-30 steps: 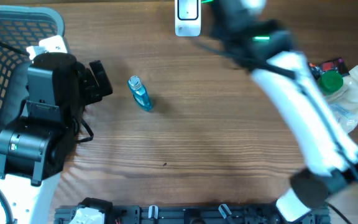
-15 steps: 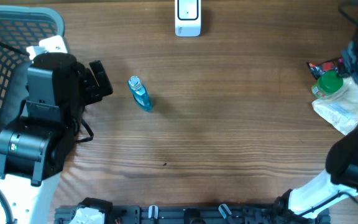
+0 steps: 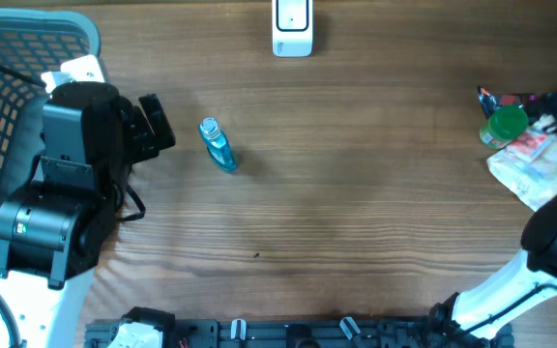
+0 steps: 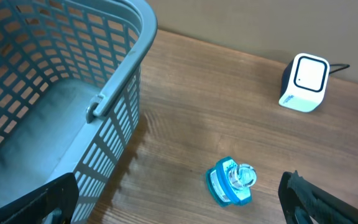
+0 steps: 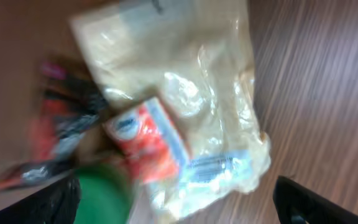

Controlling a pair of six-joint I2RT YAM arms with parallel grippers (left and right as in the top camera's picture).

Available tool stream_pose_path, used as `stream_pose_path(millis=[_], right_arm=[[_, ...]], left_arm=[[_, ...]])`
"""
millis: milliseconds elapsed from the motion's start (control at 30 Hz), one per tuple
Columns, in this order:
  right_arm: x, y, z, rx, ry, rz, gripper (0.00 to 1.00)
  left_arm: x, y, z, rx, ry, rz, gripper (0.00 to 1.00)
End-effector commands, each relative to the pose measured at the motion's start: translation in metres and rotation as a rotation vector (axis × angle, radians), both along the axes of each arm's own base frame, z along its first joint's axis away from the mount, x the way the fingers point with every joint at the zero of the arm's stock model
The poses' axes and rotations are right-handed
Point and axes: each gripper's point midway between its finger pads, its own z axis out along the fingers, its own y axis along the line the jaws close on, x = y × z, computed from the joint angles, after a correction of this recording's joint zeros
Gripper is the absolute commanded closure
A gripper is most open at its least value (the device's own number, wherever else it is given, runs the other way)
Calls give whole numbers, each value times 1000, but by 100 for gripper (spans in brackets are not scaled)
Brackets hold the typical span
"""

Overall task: Scan the item barcode
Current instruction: 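Carry the packet to the right table edge and release it, then reach the left gripper down to the blue Listerine bottle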

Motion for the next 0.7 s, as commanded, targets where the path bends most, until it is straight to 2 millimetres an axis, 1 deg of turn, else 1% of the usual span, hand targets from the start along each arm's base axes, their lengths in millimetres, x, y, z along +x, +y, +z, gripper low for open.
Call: stream_pose_path(millis=[0,33,67,100,133,167,267,300,333,367,400,433,467,533,600,667], right_arm=[[10,27,148,-66,-309,93,0],[10,43,166,-42,-349,126,0],[11,78,185,20,-400,201,0],[13,102,190,50,-412,257,0],[14,120,191,68,-408,297,0],[19,144,190,84,-396,355,0],[34,212,175,128,-344,526,0],[36,233,169,134,-320,540,0],[33,252,162,125,-294,470,0],[31,260,159,138,-288,427,0],[26,273,156,178,-285,380,0],[18,293,150,251,-266,331,0],[12,313,147,305,-250,323,0],[8,343,144,312,-239,364,0],[7,355,144,276,-246,383,0],[7,360,145,231,-260,384,0]], left_arm=[[0,4,6,19,-14,12,0],[0,4,6,19,-14,12,0],[0,4,6,19,-14,12,0],[0,4,6,19,-14,12,0],[0,4,6,19,-14,12,0],[0,4,6,19,-14,12,0],[0,4,6,19,-14,12,0],[0,4,6,19,-14,12,0],[0,4,6,19,-14,12,0],[0,4,6,19,-15,12,0],[0,5,6,22,-15,11,0],[1,5,7,28,-18,6,0],[1,4,8,23,-22,8,0],[1,4,6,24,-15,8,0],[1,4,6,24,-15,9,0],[3,2,8,8,-28,2,0]])
